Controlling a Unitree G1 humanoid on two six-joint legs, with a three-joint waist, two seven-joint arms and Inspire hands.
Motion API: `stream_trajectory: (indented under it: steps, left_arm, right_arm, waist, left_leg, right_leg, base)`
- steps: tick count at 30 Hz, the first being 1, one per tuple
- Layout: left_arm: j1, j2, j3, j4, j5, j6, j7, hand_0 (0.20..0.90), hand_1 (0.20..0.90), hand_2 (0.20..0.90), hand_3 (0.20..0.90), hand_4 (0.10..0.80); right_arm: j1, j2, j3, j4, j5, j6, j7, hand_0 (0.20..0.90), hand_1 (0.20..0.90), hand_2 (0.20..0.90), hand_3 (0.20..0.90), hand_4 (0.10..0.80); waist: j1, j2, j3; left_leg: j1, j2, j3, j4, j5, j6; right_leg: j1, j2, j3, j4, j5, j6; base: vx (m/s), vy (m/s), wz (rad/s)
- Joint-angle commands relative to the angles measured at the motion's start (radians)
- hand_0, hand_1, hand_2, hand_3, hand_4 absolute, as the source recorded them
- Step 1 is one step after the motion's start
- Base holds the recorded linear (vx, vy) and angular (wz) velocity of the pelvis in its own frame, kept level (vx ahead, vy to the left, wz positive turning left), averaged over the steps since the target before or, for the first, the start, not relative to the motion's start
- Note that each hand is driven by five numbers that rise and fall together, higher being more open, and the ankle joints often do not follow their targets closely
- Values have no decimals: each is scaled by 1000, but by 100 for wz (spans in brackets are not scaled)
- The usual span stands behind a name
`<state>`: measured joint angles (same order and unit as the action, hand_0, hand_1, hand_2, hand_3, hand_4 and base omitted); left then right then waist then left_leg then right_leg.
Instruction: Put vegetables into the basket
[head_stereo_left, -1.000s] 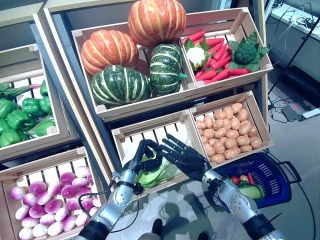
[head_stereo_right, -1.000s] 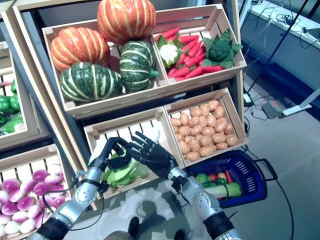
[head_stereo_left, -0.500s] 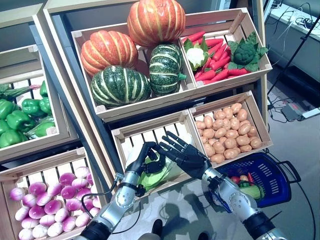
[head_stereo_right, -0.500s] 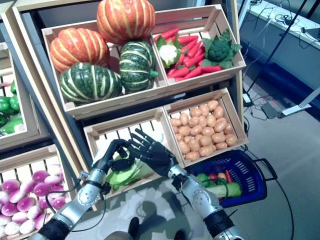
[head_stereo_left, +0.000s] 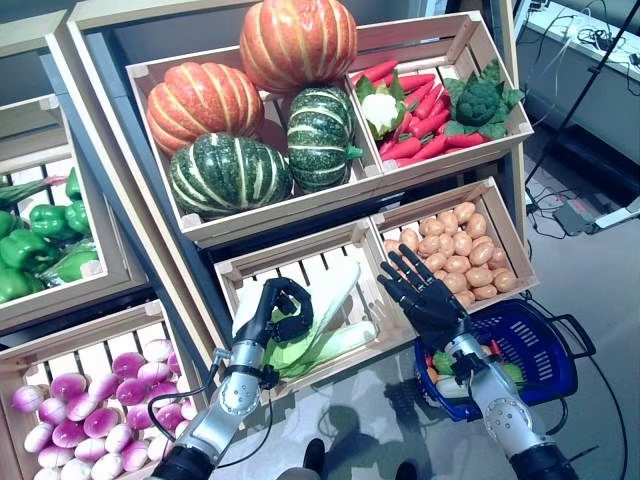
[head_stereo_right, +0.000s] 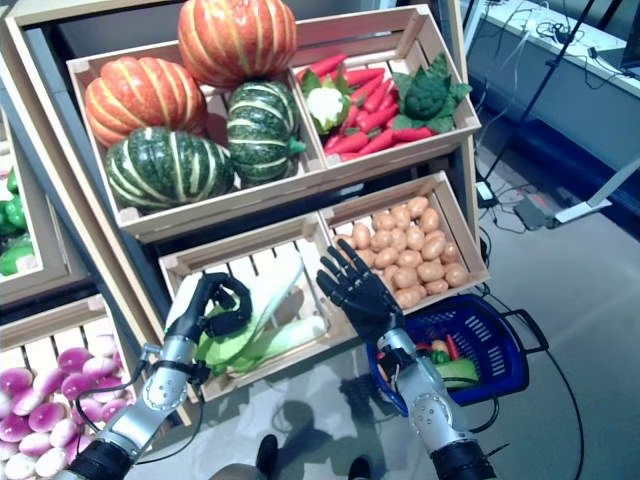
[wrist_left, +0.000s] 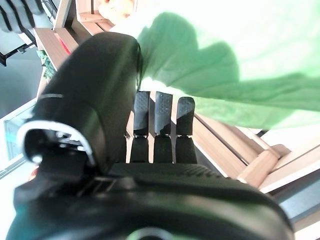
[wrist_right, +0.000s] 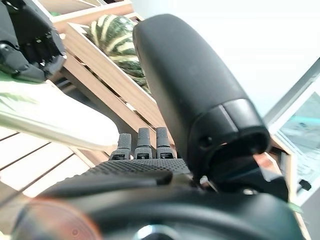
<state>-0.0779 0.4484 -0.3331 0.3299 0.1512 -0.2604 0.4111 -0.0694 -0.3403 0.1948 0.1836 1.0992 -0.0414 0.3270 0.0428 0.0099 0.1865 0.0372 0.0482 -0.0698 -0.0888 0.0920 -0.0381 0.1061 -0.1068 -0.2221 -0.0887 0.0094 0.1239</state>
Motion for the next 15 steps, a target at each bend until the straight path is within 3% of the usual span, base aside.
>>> stream_trajectory:
  steps: [1, 15]
  left_arm:
    - [-104, 23, 75, -66, -2, -149, 80, 300, 300, 300, 300, 400]
    - [-137, 19, 50, -186, 7, -184, 36, 300, 300, 300, 300, 400]
  right_arm:
    - [-44, 31, -74, -74, 21, -120, -14, 900, 900, 900, 900, 800]
    - [-52, 55, -40, 14, 55, -52, 36, 900, 900, 900, 900, 800]
  waist:
    - [7, -24, -64]
    - [16, -28, -63]
  left_leg:
    - [35, -30, 24, 2, -113, 4]
    - [34, -26, 20, 2, -112, 0]
  right_leg:
    - [-20, -39, 39, 60, -26, -12]
    - [-10, -40, 35, 50, -24, -13]
  base:
    - [0, 0, 0]
    - [-2, 0, 0]
